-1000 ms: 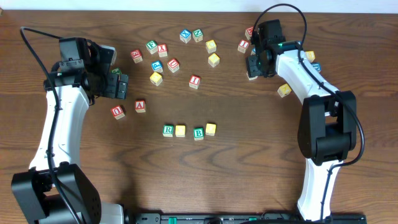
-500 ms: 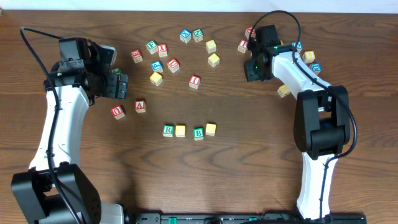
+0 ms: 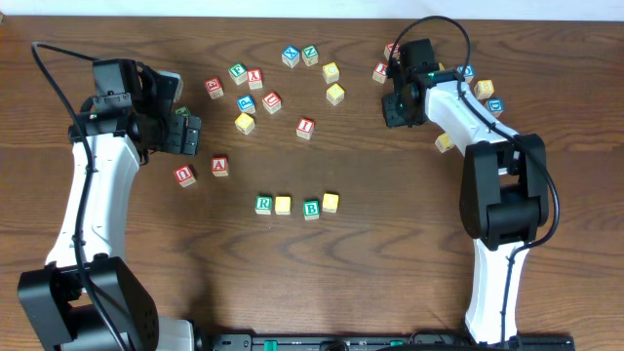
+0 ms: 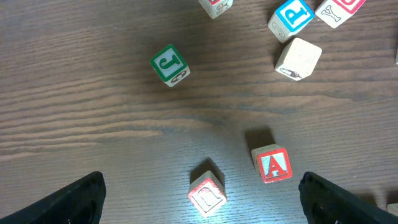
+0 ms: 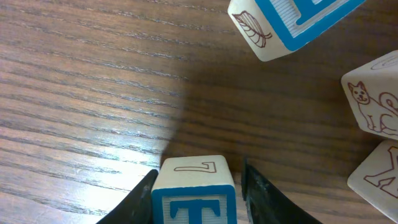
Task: Spell out ROBOT
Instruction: 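Lower the right gripper around the blue T block and close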
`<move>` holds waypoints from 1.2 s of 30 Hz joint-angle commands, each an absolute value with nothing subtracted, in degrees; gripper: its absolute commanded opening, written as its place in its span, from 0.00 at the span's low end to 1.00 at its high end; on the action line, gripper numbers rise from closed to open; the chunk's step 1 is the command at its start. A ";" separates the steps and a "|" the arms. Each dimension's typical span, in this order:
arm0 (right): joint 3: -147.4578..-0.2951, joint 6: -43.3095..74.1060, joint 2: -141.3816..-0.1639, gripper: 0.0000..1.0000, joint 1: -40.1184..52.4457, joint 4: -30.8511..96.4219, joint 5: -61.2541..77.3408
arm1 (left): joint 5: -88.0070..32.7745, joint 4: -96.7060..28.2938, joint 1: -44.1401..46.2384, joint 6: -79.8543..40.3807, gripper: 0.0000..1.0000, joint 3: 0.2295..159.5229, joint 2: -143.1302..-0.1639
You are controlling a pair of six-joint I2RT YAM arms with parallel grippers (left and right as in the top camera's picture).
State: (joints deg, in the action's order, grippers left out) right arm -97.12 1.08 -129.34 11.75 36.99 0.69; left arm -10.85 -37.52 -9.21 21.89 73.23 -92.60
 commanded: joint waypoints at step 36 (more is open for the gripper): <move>-102.69 2.17 -129.64 0.21 12.12 40.91 1.23 | -11.53 -37.69 -9.15 22.22 0.97 74.48 -93.25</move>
